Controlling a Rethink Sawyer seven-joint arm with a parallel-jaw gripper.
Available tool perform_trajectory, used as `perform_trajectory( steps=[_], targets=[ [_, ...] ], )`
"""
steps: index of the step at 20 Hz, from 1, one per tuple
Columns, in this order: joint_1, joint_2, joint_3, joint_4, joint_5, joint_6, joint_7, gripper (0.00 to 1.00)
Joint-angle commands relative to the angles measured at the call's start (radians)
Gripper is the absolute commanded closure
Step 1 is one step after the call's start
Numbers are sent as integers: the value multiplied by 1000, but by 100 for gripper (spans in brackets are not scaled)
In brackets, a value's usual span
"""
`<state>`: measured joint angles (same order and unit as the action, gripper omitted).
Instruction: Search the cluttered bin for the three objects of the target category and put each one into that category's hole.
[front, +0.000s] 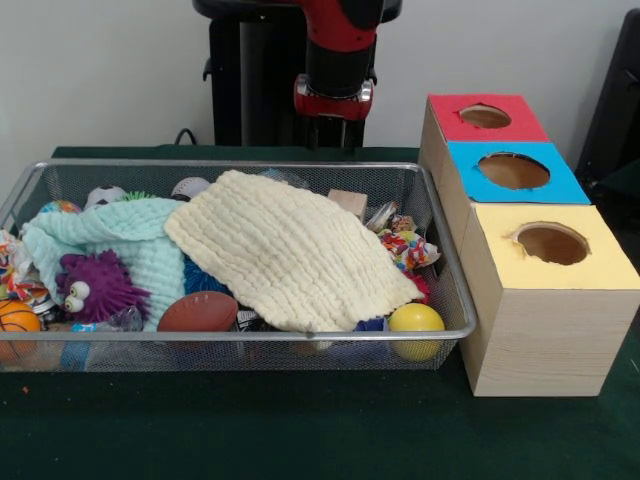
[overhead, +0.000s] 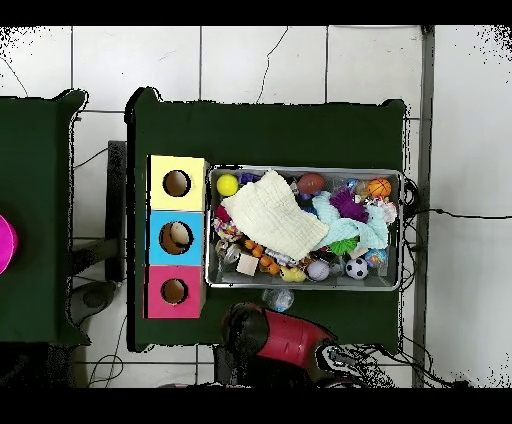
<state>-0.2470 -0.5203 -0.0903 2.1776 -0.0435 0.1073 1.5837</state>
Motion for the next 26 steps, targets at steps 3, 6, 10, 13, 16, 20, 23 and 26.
perform_trajectory(
  steps=[3, 6, 10, 13, 16, 20, 23, 26],
  targets=[
    [-102, -49, 112, 43, -208, -135, 47, 0],
    [-76, -109, 122, 35, -202, -63, 71, 0],
    [-39, -191, 122, 7, -167, 79, 84, 0],
    [-29, -211, 113, -19, -153, 138, 78, 0],
    [-53, -201, 126, -36, -167, 137, 66, 0],
    [-74, -189, 138, -47, -187, 121, 53, 0],
    [-93, -173, 144, -57, -201, 107, 41, 0],
    [-86, -181, 146, -51, -204, 104, 45, 0]
  ],
)
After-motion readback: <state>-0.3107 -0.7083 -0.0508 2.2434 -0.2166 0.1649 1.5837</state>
